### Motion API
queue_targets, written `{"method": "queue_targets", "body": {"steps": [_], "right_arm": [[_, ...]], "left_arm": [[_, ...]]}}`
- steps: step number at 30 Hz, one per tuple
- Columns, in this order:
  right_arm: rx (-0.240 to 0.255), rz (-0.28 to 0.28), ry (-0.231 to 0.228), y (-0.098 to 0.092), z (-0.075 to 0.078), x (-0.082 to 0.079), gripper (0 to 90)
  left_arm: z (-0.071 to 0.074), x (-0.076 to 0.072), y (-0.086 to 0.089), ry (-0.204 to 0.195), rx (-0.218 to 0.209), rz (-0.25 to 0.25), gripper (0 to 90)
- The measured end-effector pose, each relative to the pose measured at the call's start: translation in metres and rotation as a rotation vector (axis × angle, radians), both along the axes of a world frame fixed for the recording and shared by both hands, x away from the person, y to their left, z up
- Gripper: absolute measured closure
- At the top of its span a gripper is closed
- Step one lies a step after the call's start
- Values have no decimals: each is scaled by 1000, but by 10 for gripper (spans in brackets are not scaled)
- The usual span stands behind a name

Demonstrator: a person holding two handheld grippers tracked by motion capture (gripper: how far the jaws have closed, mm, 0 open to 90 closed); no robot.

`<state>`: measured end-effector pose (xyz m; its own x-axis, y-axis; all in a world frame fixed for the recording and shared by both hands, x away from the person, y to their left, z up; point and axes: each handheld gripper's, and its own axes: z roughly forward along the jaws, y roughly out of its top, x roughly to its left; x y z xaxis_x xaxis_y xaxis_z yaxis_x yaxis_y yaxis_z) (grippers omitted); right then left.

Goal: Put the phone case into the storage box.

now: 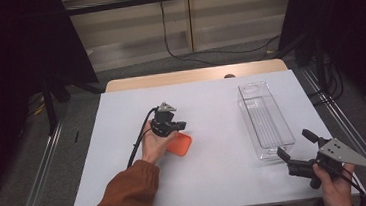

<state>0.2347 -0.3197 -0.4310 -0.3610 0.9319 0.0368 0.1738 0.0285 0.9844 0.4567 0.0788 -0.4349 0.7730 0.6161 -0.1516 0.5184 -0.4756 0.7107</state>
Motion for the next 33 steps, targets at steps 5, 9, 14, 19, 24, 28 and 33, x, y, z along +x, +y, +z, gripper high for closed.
{"method": "queue_targets", "body": {"steps": [5, 9, 14, 19, 24, 28, 33], "right_arm": [[-2, -5, 1, 0, 0, 0, 0], [-3, -5, 1, 0, 0, 0, 0], [-2, -3, 3, 0, 0, 0, 0], [-5, -1, 0, 0, 0, 0, 0], [-3, -1, 2, 0, 0, 0, 0], [-4, -2, 2, 0, 0, 0, 0], [-4, -1, 6, 0, 0, -1, 0]], "left_arm": [[-4, -3, -6, 29, 32, -2, 900], [-6, -4, -7, 37, 50, -5, 900], [-9, -5, -10, 53, 55, -8, 900], [-10, -5, -11, 55, 53, -8, 900], [-10, -6, -11, 56, 54, -9, 900], [-9, -7, -10, 64, 57, -21, 900], [-8, -12, -8, 66, 75, -42, 900]]}}
